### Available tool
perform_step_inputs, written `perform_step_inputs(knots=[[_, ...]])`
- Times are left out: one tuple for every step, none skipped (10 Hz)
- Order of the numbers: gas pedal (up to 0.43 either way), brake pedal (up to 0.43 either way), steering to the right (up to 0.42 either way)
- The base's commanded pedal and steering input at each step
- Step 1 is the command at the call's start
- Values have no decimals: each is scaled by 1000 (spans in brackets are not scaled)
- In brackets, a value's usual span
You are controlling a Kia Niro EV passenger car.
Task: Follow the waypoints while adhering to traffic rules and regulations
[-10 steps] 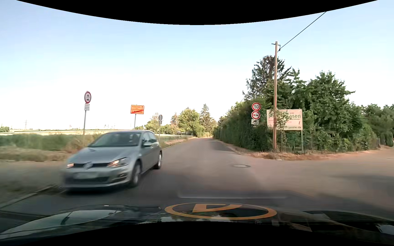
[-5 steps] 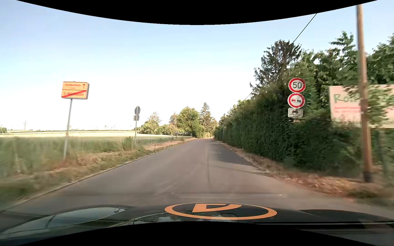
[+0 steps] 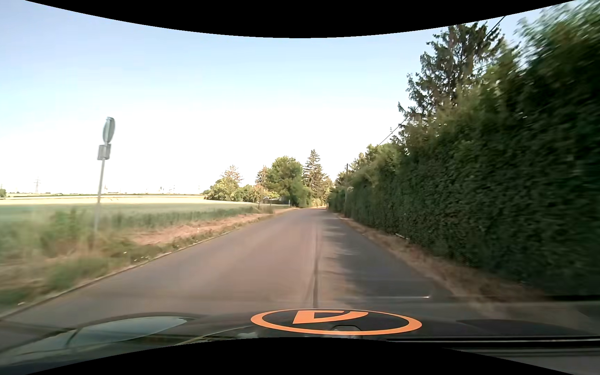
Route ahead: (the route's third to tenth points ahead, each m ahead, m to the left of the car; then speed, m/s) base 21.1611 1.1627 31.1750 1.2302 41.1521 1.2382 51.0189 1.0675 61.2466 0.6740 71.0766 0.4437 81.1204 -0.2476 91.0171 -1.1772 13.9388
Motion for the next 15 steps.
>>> perform_step_inputs(knots=[[197, 0, 0], [197, 0, 0], [197, 0, 0], [197, 0, 0], [197, 0, 0], [197, 0, 0], [197, 0, 0], [197, 0, 0], [197, 0, 0], [197, 0, 0], [197, 0, 0], [197, 0, 0], [197, 0, 0], [209, 0, 0], [209, 0, 0]])
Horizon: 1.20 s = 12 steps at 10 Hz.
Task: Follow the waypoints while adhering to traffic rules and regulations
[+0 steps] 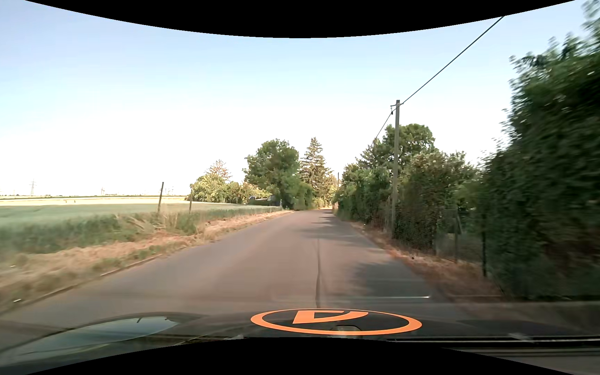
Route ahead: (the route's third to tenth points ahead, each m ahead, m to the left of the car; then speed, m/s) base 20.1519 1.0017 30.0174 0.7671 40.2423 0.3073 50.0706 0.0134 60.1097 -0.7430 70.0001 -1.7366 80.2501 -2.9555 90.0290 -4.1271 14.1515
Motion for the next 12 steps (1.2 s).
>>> perform_step_inputs(knots=[[209, 0, 0], [209, 0, 0], [209, 0, 0], [209, 0, 3], [209, 0, 4], [209, 0, 4], [209, 0, 4], [197, 0, 4], [197, 0, 3], [197, 0, 4], [197, 0, 4], [189, 0, 3]])
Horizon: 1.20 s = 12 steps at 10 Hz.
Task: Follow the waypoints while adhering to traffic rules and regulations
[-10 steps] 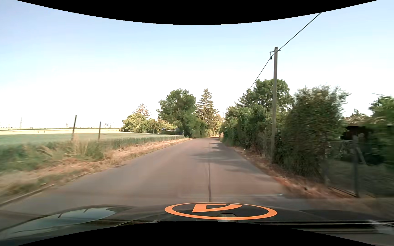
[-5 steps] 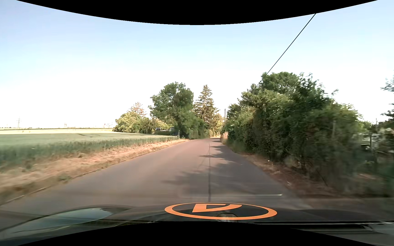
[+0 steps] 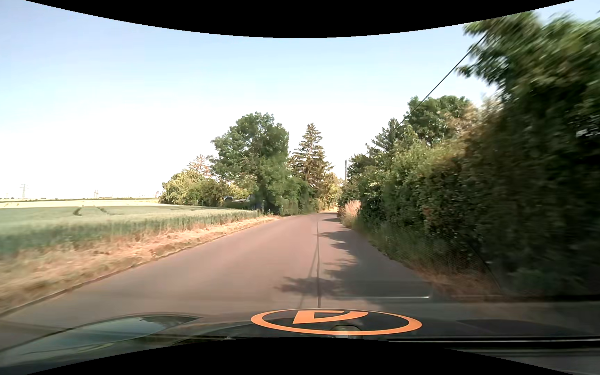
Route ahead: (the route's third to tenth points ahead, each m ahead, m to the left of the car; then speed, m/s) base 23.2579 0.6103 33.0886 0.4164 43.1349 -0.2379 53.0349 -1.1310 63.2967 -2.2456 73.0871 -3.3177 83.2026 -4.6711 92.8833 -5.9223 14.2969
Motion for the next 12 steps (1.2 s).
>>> perform_step_inputs(knots=[[189, 0, 4], [189, 0, 4], [177, 0, 4], [177, 0, 3], [177, 0, 4], [177, 0, 4], [177, 0, 3], [177, 0, 4], [169, 0, 3], [169, 0, 4], [169, 0, 4], [169, 0, 4]])
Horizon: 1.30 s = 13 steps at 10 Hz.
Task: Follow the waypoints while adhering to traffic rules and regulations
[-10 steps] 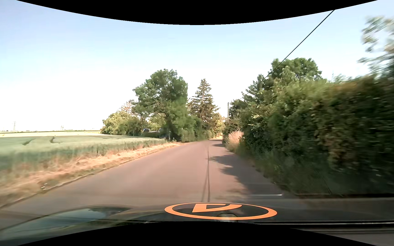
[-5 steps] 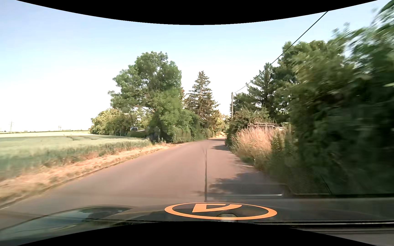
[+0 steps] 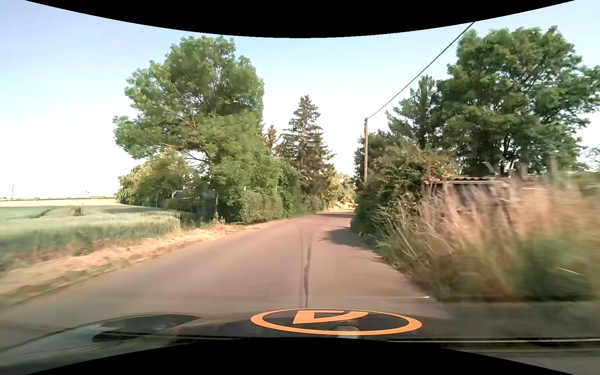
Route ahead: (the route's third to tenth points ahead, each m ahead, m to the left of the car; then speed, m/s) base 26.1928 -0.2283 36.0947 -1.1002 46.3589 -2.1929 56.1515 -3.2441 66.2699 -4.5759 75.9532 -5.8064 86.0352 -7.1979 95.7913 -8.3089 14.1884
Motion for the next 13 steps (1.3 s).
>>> perform_step_inputs(knots=[[169, 0, 4], [169, 0, 4], [169, 0, 6], [169, 0, 9], [169, 0, 14], [169, 0, 21], [169, 0, 25], [169, 0, 26], [169, 0, 26], [169, 0, 26], [169, 0, 26], [169, 0, 26], [169, 0, 25]])
